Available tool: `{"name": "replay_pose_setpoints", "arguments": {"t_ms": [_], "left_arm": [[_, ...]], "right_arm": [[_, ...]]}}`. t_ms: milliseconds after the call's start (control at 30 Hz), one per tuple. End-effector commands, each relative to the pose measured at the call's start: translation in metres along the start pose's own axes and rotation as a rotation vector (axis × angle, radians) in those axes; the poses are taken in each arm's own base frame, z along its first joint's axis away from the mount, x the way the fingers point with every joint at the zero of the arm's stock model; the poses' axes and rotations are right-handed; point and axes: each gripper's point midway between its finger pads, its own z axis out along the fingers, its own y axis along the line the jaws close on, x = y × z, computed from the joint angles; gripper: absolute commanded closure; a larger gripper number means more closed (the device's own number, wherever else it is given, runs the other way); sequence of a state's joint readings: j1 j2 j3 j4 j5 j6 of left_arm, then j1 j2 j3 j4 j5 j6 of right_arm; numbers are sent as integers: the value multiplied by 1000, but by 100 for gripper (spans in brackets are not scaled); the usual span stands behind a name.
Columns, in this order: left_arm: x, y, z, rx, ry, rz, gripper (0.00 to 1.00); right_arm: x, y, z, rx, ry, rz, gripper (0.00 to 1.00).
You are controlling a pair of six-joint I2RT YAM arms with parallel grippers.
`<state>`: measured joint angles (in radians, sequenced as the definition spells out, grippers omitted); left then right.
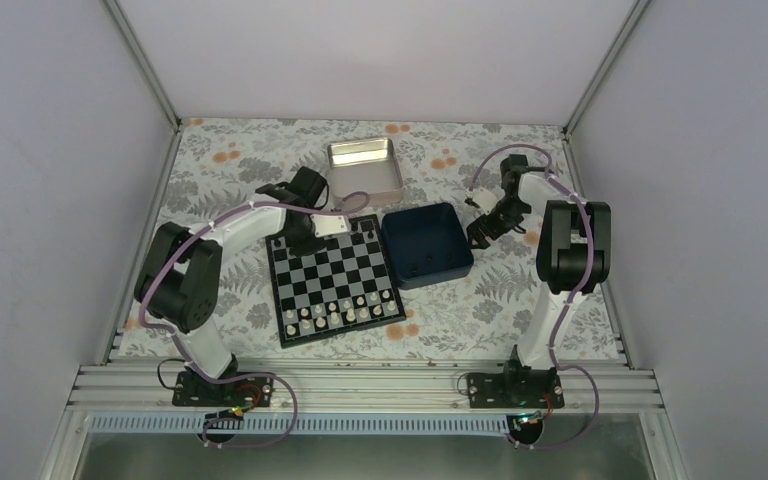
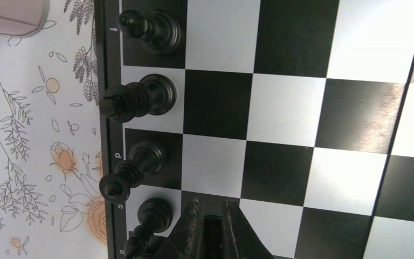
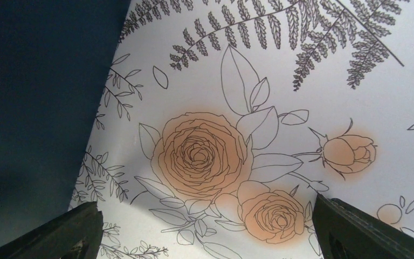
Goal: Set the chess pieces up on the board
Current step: Place the chess piece on the chessboard.
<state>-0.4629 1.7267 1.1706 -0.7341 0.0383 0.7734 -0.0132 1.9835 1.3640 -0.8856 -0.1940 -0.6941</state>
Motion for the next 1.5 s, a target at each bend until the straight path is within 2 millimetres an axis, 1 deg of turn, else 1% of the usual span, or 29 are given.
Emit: {"name": "replay_pose_setpoints", "arguments": {"t_ms": [0, 333, 633, 900, 1200, 1467], "left_arm": [[-3, 5, -6, -14, -48, -17, 95], [6, 8, 0, -4, -37, -34, 95], [13, 4, 5, 16, -23, -41, 94], [14, 2, 8, 24, -19, -43, 92], [15, 7, 12, 16, -10, -46, 90], [13, 9, 9, 16, -16, -48, 88]], "right_arm": [[5, 3, 12, -21, 38, 8, 0], [6, 3, 13, -21, 41, 8, 0], [8, 4, 14, -25, 47, 9, 0], [8, 4, 14, -25, 48, 9, 0], [9, 5, 15, -27, 51, 9, 0], [10, 6, 17, -32, 53, 6, 0]]}}
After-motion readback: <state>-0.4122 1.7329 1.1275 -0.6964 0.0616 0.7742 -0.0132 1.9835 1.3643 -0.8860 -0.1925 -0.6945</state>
